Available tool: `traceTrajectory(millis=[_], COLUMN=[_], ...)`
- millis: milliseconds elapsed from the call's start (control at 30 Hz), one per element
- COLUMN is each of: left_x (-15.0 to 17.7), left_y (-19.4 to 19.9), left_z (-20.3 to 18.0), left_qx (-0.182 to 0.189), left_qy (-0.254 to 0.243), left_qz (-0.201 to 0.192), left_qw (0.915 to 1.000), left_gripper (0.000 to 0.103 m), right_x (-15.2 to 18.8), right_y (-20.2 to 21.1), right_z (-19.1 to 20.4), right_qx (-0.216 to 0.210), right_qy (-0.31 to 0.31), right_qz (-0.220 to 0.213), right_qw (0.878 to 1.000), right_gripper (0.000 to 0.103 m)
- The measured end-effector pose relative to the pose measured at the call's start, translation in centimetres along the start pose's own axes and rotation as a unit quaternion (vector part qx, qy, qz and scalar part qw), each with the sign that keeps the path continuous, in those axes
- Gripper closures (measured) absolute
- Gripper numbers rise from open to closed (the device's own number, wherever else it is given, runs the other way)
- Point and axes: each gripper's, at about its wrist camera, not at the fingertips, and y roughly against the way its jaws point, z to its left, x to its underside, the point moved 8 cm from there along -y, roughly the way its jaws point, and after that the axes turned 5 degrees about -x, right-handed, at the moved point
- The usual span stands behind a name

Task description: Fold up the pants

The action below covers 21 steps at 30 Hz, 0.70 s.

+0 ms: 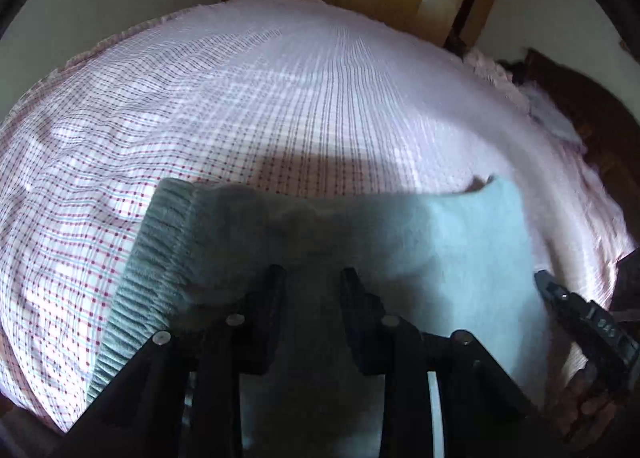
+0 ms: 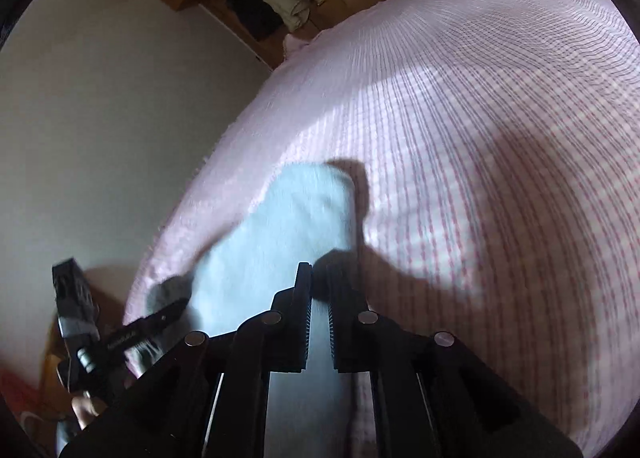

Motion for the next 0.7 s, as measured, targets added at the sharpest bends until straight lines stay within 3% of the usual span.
traceTrajectory(millis=[67,167,233,300,433,567,700], left_x=[-0.4,-0.8,-0.7,-0.3,0.7,1.0,1.0], left_y=[0.7,1.8,2.6,3.1,3.3,3.1,3.0], left_z=[-0.1,-0.1,0.1,0.4,0.8,0.7,0.3], left_qx=[-0.003,0.023,0.031,0.034,0.038,0.041,0.040], left_qy=[0.001,0.020,0.028,0.029,0.030,0.032,0.018], left_qz=[0.000,-0.005,-0.006,-0.007,-0.004,-0.003,-0.004], left_qw=[1.0000,0.9995,0.9991,0.9990,0.9988,0.9987,0.9991], left_gripper=[0.073,0.073,0.072,0.071,0.070,0.070,0.070], right_x=[0.6,0.9,0.5,0.0,0.8,2.0,1.3], right_y=[0.1,0.9,1.2,1.5,1.8,1.0,-0.7], right_z=[0.2,0.1,-0.3,-0.8,-1.3,-1.0,-0.8], right_qx=[0.008,0.011,0.016,0.011,-0.009,-0.057,-0.068], right_qy=[0.014,0.019,0.020,0.008,-0.007,0.000,-0.012], right_qz=[0.005,0.009,0.008,0.013,0.044,0.075,0.082], right_qw=[1.000,1.000,1.000,1.000,0.999,0.996,0.994], right_gripper=[0.102,0.098,0.077,0.070,0.068,0.068,0.068])
